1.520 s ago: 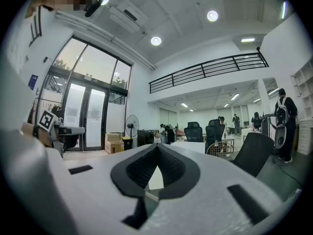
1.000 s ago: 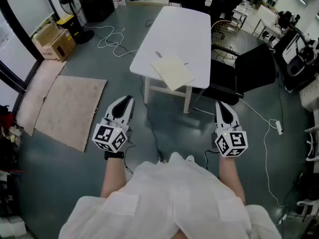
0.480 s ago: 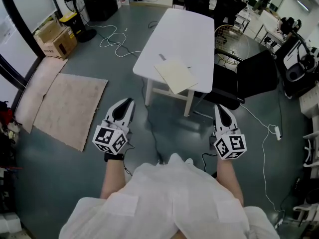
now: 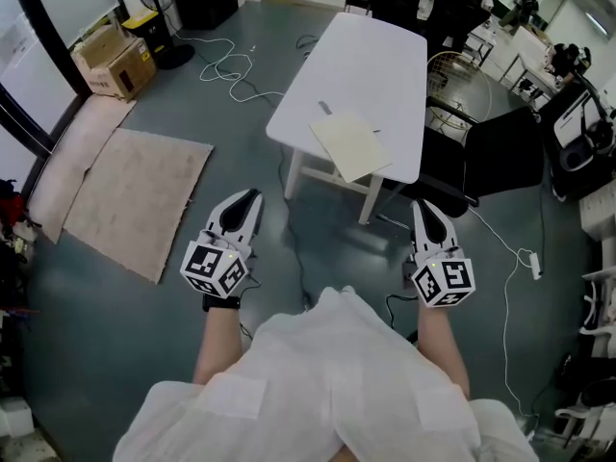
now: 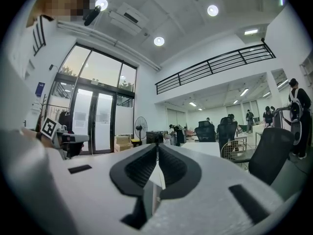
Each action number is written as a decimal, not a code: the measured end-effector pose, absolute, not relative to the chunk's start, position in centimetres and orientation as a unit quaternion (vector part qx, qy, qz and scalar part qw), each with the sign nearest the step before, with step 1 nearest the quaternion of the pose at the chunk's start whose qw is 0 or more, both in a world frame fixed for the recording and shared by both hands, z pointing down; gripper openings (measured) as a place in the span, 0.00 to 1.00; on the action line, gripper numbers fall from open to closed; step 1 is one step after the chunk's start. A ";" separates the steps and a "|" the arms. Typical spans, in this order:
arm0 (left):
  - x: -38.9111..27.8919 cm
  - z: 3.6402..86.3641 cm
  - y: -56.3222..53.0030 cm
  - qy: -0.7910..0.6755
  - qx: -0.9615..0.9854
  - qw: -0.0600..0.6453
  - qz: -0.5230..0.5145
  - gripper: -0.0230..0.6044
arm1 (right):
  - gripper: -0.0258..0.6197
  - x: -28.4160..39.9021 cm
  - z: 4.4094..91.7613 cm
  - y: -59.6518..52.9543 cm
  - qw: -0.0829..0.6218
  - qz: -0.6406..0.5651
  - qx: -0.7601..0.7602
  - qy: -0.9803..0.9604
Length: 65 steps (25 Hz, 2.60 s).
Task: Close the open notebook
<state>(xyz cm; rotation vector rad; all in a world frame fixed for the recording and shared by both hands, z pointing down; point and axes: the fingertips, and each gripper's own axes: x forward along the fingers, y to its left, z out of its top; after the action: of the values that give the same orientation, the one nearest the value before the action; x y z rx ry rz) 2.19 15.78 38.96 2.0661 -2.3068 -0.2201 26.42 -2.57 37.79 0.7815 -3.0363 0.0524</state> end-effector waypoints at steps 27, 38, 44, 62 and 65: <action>-6.3 39.3 -6.1 -0.690 0.721 0.030 -0.054 0.09 | 0.08 13.8 40.2 -21.0 0.033 0.029 0.243 -0.969; -8.8 40.2 -15.3 -0.652 0.756 0.029 -0.041 0.09 | 0.09 10.3 39.6 -28.0 0.027 0.029 0.252 -0.967; -9.0 40.6 -18.9 -0.612 0.790 0.029 -0.030 0.09 | 0.09 10.4 40.3 -29.5 0.035 0.037 0.291 -0.955; -9.8 44.9 -21.9 -0.410 0.909 0.078 0.018 0.09 | 0.10 8.6 45.2 -25.5 0.037 0.103 0.470 -0.876; -9.7 45.7 -21.5 -0.386 0.918 0.082 0.023 0.09 | 0.10 8.0 48.0 -24.2 0.060 0.121 0.484 -0.864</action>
<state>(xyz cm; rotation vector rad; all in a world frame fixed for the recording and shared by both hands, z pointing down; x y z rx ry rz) -9.68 -21.52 45.74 2.7435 -1.1535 0.0677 8.00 -24.16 48.00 1.4653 -2.6161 0.3652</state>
